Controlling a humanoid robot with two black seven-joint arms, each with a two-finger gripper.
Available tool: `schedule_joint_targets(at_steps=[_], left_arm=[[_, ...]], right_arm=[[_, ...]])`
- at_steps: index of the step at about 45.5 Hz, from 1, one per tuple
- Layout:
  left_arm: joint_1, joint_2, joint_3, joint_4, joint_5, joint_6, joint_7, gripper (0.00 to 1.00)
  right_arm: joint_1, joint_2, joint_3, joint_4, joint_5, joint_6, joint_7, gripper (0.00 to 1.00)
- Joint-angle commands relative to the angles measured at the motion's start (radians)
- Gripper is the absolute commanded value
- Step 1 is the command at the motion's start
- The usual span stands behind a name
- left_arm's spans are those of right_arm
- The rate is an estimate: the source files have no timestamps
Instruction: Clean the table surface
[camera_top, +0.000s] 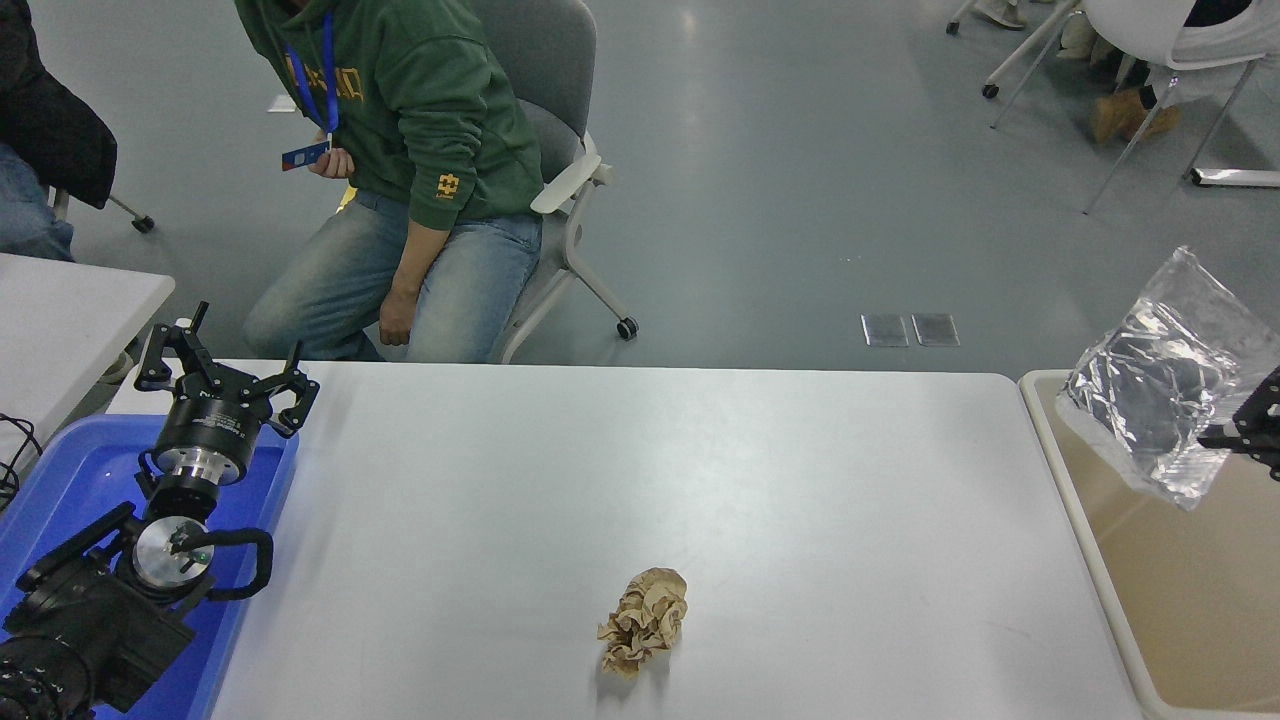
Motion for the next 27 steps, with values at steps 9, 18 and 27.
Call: schedule_joint_targets(at_steps=[9,18,27], left_arm=[[0.0,0.0,0.0,0.0,0.0,0.0,0.0,1.0],[0.0,0.0,0.0,0.0,0.0,0.0,0.0,1.0],[0.0,0.0,0.0,0.0,0.0,0.0,0.0,1.0]], right_arm=[[-0.008,0.153,-0.018,-0.178,-0.041,-0.045,0.005,0.0],[-0.016,0.176,-0.021,-0.192,-0.052,-0.093,0.007,0.0],[-0.017,0.222,-0.021,-0.279,-0.053,-0.107,0.008,0.0]])
